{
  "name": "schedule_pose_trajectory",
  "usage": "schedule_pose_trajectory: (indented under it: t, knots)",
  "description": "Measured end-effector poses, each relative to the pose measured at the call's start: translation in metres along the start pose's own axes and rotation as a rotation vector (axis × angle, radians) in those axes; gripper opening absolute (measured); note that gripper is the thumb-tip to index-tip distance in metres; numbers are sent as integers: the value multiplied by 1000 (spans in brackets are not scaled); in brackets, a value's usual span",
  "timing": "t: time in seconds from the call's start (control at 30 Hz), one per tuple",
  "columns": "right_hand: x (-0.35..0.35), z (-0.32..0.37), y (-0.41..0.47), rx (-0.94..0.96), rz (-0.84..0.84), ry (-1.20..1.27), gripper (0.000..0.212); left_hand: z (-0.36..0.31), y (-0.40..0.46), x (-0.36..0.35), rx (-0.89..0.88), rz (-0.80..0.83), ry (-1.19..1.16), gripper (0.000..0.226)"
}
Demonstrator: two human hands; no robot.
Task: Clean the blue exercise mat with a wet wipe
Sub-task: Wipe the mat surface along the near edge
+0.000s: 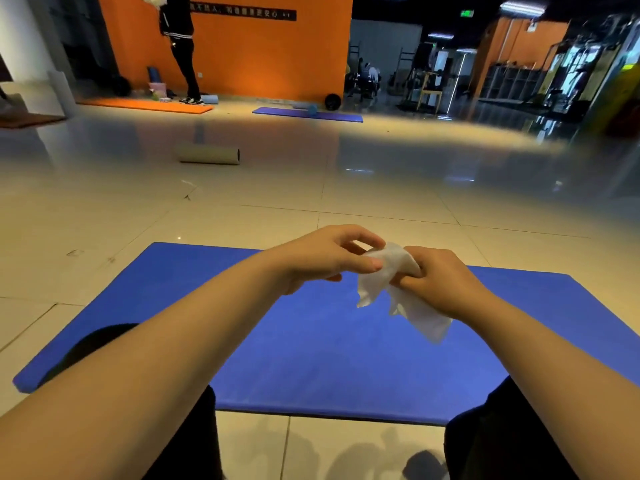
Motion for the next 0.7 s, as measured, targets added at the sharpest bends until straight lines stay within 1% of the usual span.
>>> schedule_pose_trajectory:
  t: [0.1, 0.13, 0.17, 0.2, 0.27, 0.33, 0.43, 0.5, 0.53, 0.57, 0.63, 0.7]
  knots:
    - [-20, 23, 12, 30, 13, 37, 6, 24, 4, 21, 7, -147, -216, 20]
    - [-28, 32, 15, 45, 24, 21, 9, 26, 6, 27, -13, -175, -269, 16]
    - [-37, 39, 19, 56, 37, 2, 11, 25, 8, 33, -40, -200, -294, 14]
    - [-44, 45, 22, 60, 53, -3, 11, 24, 10, 38, -61, -222, -291, 17]
    - [-53, 50, 28, 57, 82, 50, 11, 26, 12, 47, -66, -259, -231, 25]
    - [-56, 48, 32, 21, 108, 216, 24, 26, 11, 56, -73, -296, -148, 29]
    - [-64, 44, 33, -74, 215, 530, 46, 26, 2, 70, -103, -304, -65, 35]
    - [-66, 43, 32, -127, 262, 612, 61, 26, -6, 76, -127, -299, 33, 39]
    - [-66, 43, 31, -152, 266, 623, 65, 26, -11, 79, -138, -297, 75, 40]
    - [-65, 45, 31, -172, 268, 622, 64, 27, -15, 81, -149, -290, 102, 40]
    - [-65, 50, 32, -198, 298, 583, 56, 27, -22, 84, -170, -258, 137, 40]
    - [-66, 60, 36, -177, 362, 524, 51, 26, -27, 85, -188, -207, 180, 42]
Point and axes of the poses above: each hand's wrist, its own y-axis towards the middle knuckle, its own x-axis out of the back of the hand, z = x × y, the point moved 10 cm from there along y, towards the middle knuckle, and after that the axes turned 2 degrees about z, right-handed, at the moved point
